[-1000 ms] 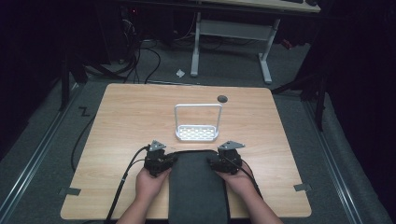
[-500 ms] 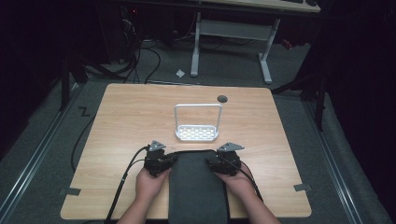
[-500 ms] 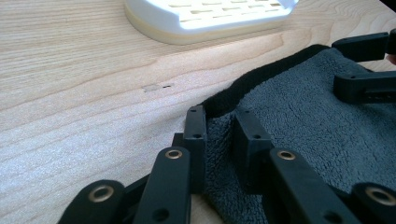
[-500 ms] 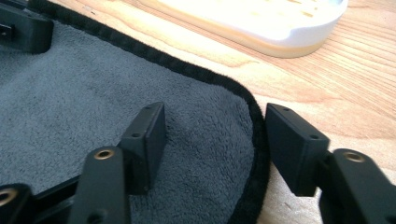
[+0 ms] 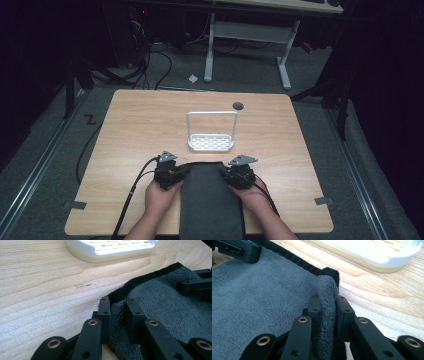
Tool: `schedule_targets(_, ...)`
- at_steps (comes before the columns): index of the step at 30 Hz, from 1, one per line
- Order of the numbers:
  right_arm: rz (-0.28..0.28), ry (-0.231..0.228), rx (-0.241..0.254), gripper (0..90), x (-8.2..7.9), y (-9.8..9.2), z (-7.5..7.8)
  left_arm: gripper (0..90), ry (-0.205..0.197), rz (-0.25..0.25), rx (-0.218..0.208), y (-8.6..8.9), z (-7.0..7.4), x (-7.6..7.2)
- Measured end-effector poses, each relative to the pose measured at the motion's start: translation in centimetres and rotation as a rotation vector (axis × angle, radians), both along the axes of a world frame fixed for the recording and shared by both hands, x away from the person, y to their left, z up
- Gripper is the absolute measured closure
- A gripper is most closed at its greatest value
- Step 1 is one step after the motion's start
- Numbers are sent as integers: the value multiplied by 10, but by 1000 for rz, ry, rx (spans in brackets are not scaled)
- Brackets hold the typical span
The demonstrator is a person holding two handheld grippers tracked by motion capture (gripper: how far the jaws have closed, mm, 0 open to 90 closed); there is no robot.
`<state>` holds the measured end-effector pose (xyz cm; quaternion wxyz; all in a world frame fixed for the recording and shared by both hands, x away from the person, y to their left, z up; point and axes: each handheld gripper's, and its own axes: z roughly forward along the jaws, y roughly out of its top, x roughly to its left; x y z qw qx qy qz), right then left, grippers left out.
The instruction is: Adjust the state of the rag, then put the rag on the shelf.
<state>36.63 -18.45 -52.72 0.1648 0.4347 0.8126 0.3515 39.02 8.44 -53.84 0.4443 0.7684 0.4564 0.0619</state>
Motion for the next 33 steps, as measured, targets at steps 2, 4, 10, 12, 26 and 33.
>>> schedule_targets(2, -2, -9, 1, 781, -1, -1, 1, 762, 2, 1, -3, 0, 0, 0)
schedule_targets(4, -3, -24, 1, 782, -2, -2, 2, 762, 2, 1, -4, 0, 0, 0)
schedule_targets(10, -4, -76, -6, 782, -9, -2, 7, 773, 6, -1, -9, 0, 0, 1)
schedule_targets(12, -3, -88, -1, 782, -9, -2, 8, 789, 1, -8, -9, 0, 0, 0)
schedule_targets(26, -9, -214, 42, 781, -20, -7, 36, 840, -172, -15, -80, 2, 35, -16)
schedule_targets(33, -44, -281, 68, 777, -22, -14, 57, 839, -224, -21, -103, -3, 64, -13)
